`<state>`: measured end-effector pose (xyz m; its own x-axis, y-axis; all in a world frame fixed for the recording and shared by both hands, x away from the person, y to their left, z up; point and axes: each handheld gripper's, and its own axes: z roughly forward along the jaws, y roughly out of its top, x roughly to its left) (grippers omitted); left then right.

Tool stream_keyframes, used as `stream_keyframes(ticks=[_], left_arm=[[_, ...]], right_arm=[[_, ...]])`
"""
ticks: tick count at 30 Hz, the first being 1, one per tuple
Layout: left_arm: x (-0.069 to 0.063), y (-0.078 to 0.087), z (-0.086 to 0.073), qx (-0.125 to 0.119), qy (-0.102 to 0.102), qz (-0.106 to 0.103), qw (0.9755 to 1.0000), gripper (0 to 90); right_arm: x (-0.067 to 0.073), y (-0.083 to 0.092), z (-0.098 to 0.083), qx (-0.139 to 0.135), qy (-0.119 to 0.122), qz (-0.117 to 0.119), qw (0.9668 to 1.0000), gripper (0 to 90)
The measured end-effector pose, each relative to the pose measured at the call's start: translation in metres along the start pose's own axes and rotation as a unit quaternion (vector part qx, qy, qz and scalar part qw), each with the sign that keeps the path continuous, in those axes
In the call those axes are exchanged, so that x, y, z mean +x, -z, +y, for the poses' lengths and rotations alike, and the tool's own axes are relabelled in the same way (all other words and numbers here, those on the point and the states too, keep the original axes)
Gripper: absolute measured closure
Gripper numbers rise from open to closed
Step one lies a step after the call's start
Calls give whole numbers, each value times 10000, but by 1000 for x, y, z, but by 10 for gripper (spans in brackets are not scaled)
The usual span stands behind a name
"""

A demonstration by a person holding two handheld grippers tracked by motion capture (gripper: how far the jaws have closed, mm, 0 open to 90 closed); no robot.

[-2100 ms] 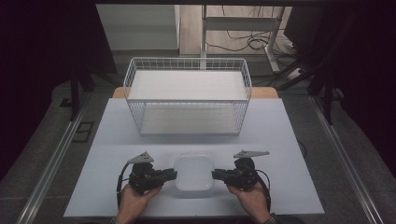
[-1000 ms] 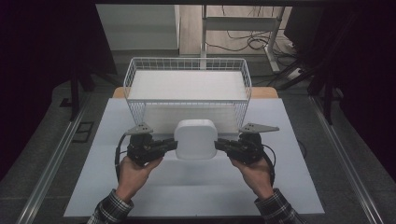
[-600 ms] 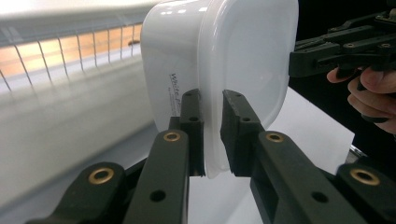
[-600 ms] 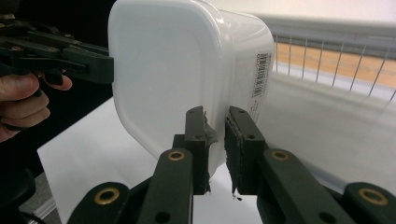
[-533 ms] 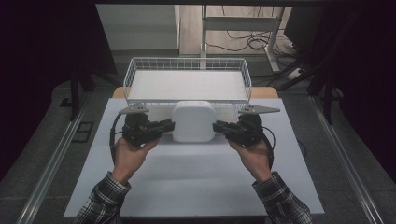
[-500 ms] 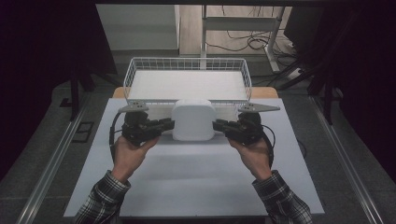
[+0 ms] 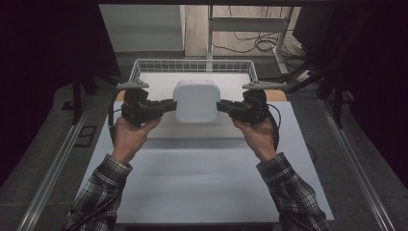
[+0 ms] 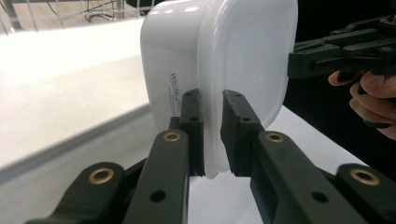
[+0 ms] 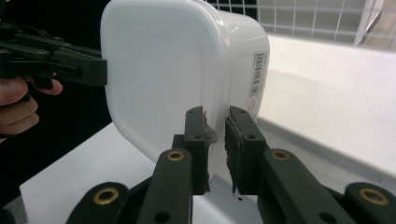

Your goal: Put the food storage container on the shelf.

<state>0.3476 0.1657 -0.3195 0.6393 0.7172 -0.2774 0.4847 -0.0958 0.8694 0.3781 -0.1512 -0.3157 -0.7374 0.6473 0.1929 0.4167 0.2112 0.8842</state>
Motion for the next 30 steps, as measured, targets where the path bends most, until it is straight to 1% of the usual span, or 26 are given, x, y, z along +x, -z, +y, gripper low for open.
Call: stream_keyframes(ticks=[3,4,5,6,7,12,13,14,15,19,22,23,26,28,30], left_arm=[[4,-1,10,-18,-2,29,10000,798],[5,-2,13,-14,1,41,10000,798],[8,-3,19,6,12,70,10000,798],[8,-3,19,6,12,70,10000,798],[10,-4,22,11,17,86,10000,798],[16,-9,34,69,92,157,9998,796],[19,-12,36,114,98,165,9998,795],[19,-12,36,114,98,165,9998,794],[22,-16,37,162,161,177,9996,792],[27,-21,37,179,232,175,9994,783],[30,-24,37,180,287,176,9993,763],[32,-25,37,152,336,139,9992,752],[34,-28,37,118,358,79,9993,730],[35,-30,38,86,367,63,9993,716],[36,-31,38,36,404,38,9992,700]], right_arm=[[-2,-3,11,-16,16,-37,10000,785],[-5,-5,17,-12,20,-53,10000,784],[-7,-6,20,-4,13,-60,10000,784],[-7,-6,20,-4,13,-60,10000,784],[-10,-10,26,-4,-14,-79,10000,782],[-16,-17,35,25,-68,-134,9999,778],[-19,-20,37,66,-126,-138,9998,777],[-19,-20,37,66,-126,-138,9998,777],[-22,-23,38,121,-166,-165,9997,775],[-25,-27,39,172,-225,-195,9994,771],[-25,-30,40,218,-178,-234,9993,768],[-27,-32,41,245,-198,-268,9991,765],[-29,-35,42,262,-249,-294,9989,756],[-31,-37,43,223,-300,-312,9988,745],[-31,-38,44,195,-296,-322,9989,735]])
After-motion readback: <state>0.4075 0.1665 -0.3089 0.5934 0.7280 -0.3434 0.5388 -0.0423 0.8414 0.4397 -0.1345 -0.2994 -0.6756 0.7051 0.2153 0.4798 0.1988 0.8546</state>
